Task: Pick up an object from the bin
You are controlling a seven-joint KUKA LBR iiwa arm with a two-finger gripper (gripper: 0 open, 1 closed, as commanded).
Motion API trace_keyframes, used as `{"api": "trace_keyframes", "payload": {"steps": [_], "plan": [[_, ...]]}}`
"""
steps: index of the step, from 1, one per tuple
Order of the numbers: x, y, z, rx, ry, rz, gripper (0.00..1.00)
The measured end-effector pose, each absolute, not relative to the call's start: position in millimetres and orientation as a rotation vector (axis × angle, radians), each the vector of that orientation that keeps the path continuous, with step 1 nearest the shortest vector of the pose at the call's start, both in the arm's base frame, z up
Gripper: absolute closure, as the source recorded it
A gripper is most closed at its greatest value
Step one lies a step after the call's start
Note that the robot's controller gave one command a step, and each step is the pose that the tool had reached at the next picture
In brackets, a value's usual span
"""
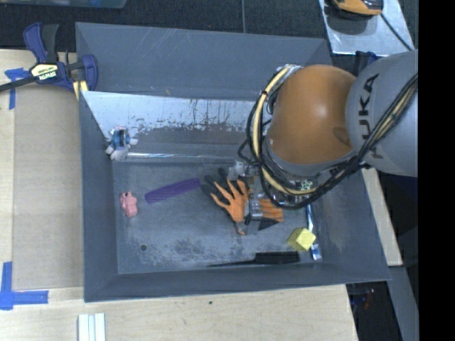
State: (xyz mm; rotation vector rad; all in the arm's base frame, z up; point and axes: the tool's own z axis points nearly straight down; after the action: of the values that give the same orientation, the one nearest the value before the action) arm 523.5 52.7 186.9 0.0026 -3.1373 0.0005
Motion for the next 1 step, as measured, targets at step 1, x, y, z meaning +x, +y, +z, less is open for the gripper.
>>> {"api": "trace_keyframes", "payload": {"steps": [1], "plan": [[525.3, 52.5, 190.5, -0.001, -3.145, -0.001, 0.0]]}}
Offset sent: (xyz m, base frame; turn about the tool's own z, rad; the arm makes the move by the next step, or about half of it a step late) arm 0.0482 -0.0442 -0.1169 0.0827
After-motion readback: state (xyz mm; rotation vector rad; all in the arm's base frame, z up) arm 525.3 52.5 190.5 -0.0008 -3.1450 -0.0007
